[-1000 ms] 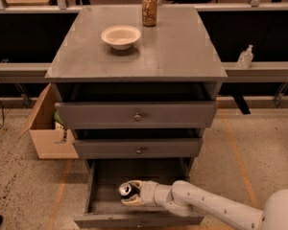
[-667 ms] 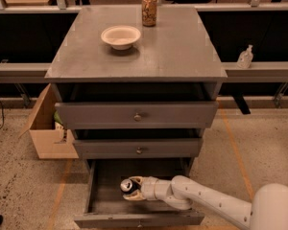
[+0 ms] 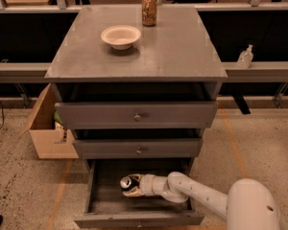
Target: Place pepsi can into bottom drawer
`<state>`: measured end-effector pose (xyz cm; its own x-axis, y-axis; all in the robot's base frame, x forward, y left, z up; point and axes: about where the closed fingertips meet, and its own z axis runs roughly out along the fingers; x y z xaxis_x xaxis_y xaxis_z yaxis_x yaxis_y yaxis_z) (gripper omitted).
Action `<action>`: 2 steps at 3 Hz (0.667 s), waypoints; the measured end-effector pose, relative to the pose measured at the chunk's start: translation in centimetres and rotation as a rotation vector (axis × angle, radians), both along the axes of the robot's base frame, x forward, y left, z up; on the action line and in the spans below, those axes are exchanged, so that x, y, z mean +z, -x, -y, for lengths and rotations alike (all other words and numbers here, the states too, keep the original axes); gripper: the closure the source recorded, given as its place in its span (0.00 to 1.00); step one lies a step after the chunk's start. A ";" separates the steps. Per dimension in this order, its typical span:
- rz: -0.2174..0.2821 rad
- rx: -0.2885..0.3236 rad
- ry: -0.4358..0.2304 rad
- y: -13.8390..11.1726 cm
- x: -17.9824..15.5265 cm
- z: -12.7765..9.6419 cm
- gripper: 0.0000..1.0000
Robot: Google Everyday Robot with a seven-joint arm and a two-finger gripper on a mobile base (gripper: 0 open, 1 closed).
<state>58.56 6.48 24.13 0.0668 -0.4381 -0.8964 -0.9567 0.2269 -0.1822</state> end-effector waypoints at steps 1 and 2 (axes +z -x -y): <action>-0.021 -0.006 -0.031 -1.0 -2.1 -0.2 0.82; -0.042 -0.015 -0.042 -1.3 -3.4 -0.1 0.58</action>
Offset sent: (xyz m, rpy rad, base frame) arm 0.0191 -0.0046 -0.0472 0.0512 0.0634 -0.0309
